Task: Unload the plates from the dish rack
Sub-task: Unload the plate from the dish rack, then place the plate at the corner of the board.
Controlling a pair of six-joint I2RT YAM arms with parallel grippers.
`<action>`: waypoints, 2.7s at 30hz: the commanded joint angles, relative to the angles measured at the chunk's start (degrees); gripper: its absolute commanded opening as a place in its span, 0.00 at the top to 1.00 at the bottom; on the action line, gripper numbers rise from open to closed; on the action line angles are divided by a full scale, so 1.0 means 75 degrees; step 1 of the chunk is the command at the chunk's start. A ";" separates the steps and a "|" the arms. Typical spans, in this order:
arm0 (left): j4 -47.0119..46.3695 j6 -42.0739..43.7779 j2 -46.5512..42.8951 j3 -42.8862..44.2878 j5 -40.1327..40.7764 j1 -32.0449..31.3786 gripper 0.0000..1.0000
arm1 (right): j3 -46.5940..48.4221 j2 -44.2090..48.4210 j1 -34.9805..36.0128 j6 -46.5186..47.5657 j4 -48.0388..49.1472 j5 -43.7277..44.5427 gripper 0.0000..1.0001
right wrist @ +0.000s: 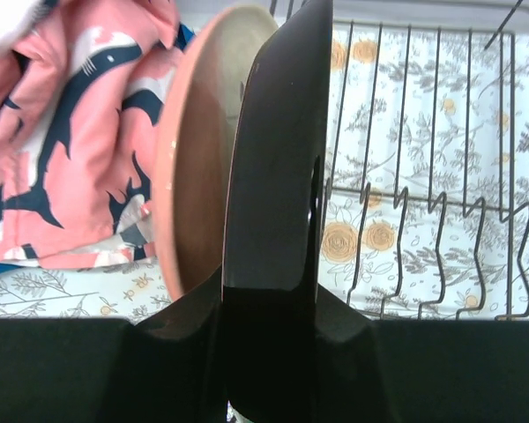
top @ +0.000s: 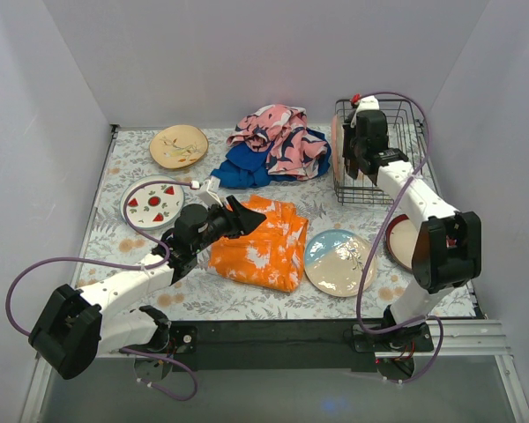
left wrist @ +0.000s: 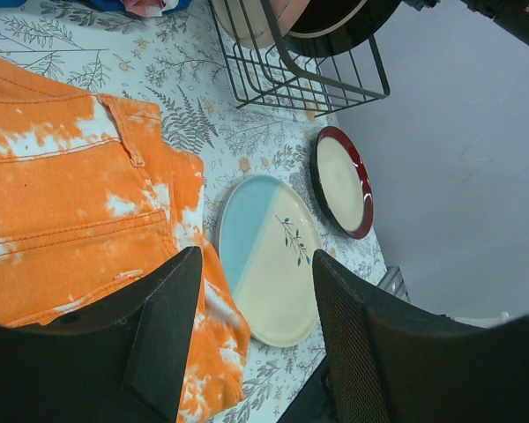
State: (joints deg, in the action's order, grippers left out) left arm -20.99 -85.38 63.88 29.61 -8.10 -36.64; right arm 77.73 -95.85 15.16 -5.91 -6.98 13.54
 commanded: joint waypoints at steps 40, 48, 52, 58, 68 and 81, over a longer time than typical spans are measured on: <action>0.0116 0.0111 -0.0384 -0.0033 0.0318 -0.0060 0.48 | 0.0733 0.3615 0.0674 0.1352 -0.2263 0.3034 0.99; 0.0127 0.0041 -0.0466 -0.0022 0.0248 -0.0048 0.49 | -0.0143 0.4448 0.0698 0.0414 -0.4118 0.3713 0.99; 0.0116 0.0017 -0.0478 -0.0033 0.0178 -0.0048 0.48 | -0.0508 0.4472 0.0709 -0.0078 -0.4833 0.4240 0.99; 0.0081 0.0006 -0.0408 -0.0033 0.0189 -0.0060 0.48 | -0.1013 0.3993 0.0721 -0.0535 -0.5712 0.4910 0.99; 0.0069 -0.0018 -0.0419 -0.0045 0.0142 -0.0059 0.48 | -0.1844 0.2844 0.0698 -0.0676 -0.5643 0.5061 0.99; 0.0045 -0.0077 -0.0677 -0.0115 0.0130 -0.0060 0.48 | -0.3016 0.2140 0.0171 -0.0431 -0.4706 0.4698 0.99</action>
State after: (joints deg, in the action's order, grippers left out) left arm -20.64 -86.08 60.14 29.26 -6.90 -36.88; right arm 55.64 -79.99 17.41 -10.76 -45.82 44.10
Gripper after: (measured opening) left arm 0.516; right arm 0.306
